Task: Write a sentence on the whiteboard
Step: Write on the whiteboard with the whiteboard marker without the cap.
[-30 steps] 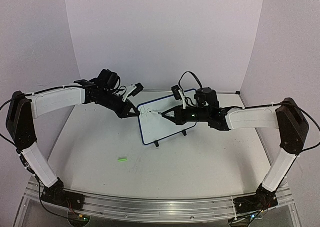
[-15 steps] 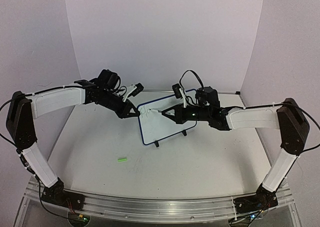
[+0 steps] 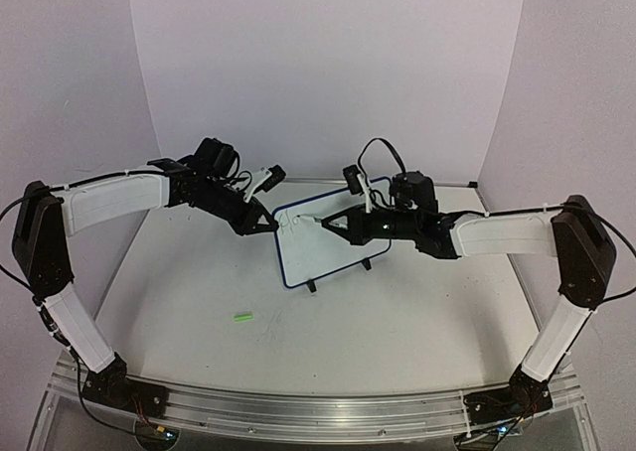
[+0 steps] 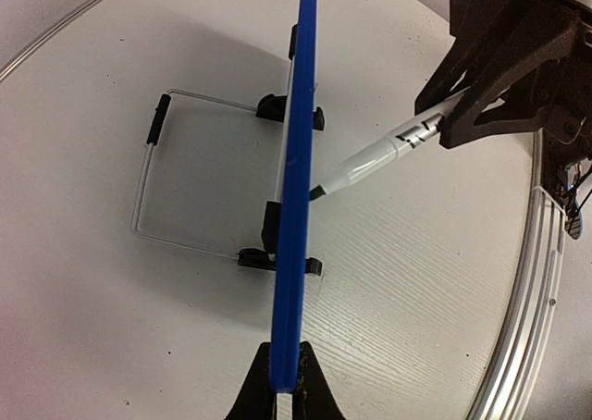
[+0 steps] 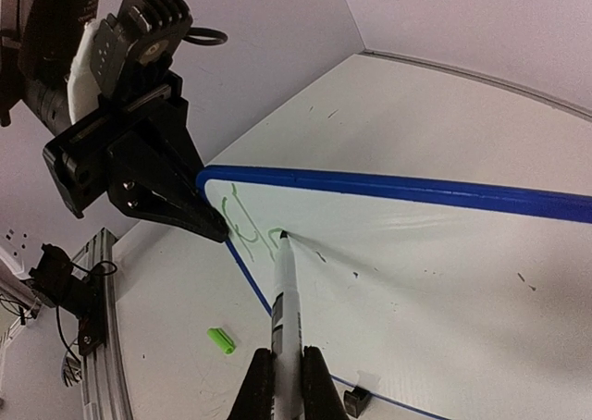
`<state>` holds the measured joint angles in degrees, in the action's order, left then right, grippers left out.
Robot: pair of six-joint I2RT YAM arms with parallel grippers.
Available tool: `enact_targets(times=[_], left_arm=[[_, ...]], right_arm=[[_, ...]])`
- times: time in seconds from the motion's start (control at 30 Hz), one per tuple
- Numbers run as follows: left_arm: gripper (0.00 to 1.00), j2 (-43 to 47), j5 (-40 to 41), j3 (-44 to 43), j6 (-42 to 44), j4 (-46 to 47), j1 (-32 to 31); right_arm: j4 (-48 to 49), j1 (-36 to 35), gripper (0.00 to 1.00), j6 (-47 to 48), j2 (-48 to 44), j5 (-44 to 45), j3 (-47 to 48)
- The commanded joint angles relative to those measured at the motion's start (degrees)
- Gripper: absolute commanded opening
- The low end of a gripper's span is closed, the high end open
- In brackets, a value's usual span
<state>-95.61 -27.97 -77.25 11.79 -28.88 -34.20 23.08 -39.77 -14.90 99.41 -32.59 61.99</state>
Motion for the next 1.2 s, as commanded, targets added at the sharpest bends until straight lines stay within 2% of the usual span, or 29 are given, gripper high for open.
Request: enact_targets(times=[0.0, 0.17, 0.7, 1.17], left_arm=[[0.00, -1.2, 1.8, -1.3, 1.5, -2.0, -0.5], [0.00, -1.1, 1.8, -1.2, 1.5, -2.0, -0.5], [0.00, -1.5, 1.7, -1.3, 1.5, -2.0, -0.5], [0.00, -1.5, 1.8, -1.2, 1.6, -2.1, -0.5]], right_arm=[[2.6, 0.2, 0.00, -0.4, -4.9, -1.4, -0.8], [3.1, 0.3, 0.00, -0.7, -6.4, -0.9, -2.8], [3.1, 0.3, 0.00, -0.2, -1.0, 0.9, -0.3], [3.8, 0.8, 0.00, -0.2, -0.6, 1.5, 0.5]])
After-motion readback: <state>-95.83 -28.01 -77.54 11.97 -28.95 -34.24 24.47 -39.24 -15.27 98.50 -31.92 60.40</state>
